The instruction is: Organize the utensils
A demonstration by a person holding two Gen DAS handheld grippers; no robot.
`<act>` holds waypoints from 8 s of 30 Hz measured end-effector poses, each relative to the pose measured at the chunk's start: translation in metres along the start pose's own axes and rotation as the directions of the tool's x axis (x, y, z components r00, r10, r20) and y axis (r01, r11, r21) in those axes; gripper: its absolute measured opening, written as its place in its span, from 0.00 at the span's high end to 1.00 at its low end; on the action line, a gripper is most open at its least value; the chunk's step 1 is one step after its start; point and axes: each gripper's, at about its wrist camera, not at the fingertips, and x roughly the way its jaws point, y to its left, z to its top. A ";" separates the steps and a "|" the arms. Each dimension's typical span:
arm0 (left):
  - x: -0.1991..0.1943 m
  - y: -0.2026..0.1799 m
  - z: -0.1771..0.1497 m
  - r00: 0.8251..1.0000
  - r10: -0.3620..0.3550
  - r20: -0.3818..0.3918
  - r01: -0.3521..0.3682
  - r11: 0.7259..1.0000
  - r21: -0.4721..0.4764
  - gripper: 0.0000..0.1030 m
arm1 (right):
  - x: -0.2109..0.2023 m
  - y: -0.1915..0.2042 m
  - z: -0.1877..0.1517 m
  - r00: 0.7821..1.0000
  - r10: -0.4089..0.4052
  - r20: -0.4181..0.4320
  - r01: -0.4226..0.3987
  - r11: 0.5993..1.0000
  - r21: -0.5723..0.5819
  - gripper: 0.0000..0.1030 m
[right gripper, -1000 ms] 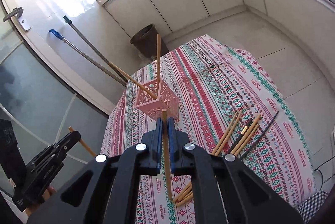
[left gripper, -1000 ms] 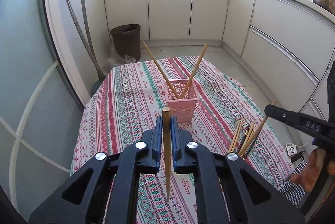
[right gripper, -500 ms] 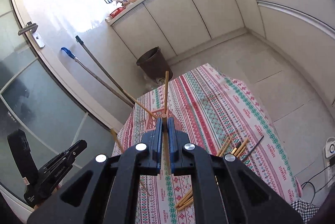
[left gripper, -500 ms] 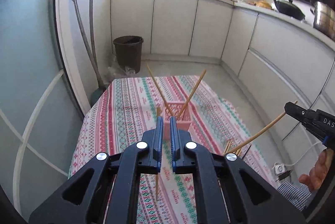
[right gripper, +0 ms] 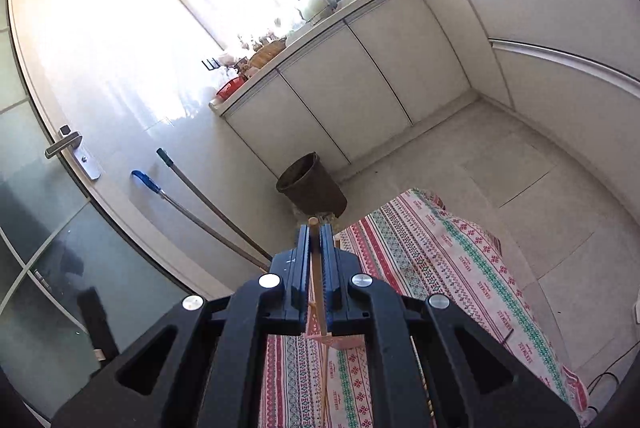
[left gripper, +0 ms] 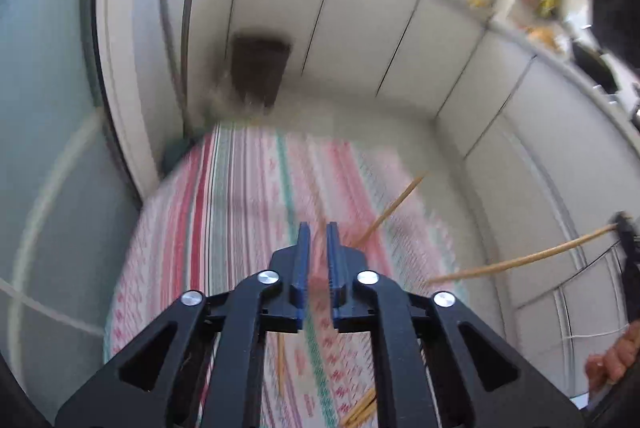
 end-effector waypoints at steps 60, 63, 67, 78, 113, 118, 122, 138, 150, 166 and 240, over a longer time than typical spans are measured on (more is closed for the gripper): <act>-0.116 -0.026 -0.056 0.910 -0.109 0.400 0.032 0.981 0.193 0.96 | 0.020 0.034 -0.005 0.997 0.042 -0.065 -0.049 0.992 -0.114 0.95; -0.106 -0.034 -0.032 0.897 -0.129 0.423 0.059 0.983 0.176 0.96 | 0.026 0.033 0.003 0.998 0.043 -0.051 -0.048 0.994 -0.100 0.95; -0.085 -0.040 -0.003 0.895 -0.148 0.421 0.090 0.984 0.156 0.96 | 0.036 0.029 0.014 0.998 0.050 -0.039 -0.053 0.996 -0.077 0.95; 0.006 -0.030 0.029 0.946 -0.121 0.300 0.105 0.992 0.067 0.95 | 0.067 0.018 0.020 0.998 0.023 -0.055 -0.026 0.998 -0.048 0.95; -0.039 0.025 -0.002 0.938 0.066 0.339 -0.055 0.998 -0.043 0.91 | 0.160 0.042 -0.022 0.994 -0.072 -0.085 0.064 0.994 -0.091 0.94; -0.033 0.026 -0.002 0.947 0.049 0.318 -0.037 0.998 -0.045 0.91 | 0.186 0.036 -0.043 0.987 -0.069 -0.146 0.056 0.994 -0.093 0.79; -0.035 0.020 -0.002 0.944 0.034 0.327 -0.024 0.999 -0.033 0.91 | 0.181 0.047 -0.054 0.984 -0.102 -0.149 0.076 0.982 -0.172 0.79; -0.006 -0.023 -0.023 0.963 0.035 0.266 -0.064 0.992 0.105 0.65 | 0.154 0.059 -0.103 0.968 -0.211 -0.135 0.138 0.900 -0.414 0.60; 0.004 -0.039 -0.056 0.964 0.064 0.257 -0.105 0.983 0.151 0.48 | 0.123 0.036 -0.118 0.954 -0.282 -0.103 0.214 0.879 -0.425 0.39; 0.000 -0.055 -0.095 0.964 0.051 0.261 -0.108 0.972 0.207 0.32 | 0.092 0.001 -0.135 0.915 -0.401 -0.047 0.349 0.845 -0.405 0.18; 0.239 -0.178 -0.116 0.880 0.080 -0.467 0.131 0.906 0.402 0.62 | 0.004 -0.175 -0.152 0.857 -0.310 -0.411 0.430 0.870 0.242 0.06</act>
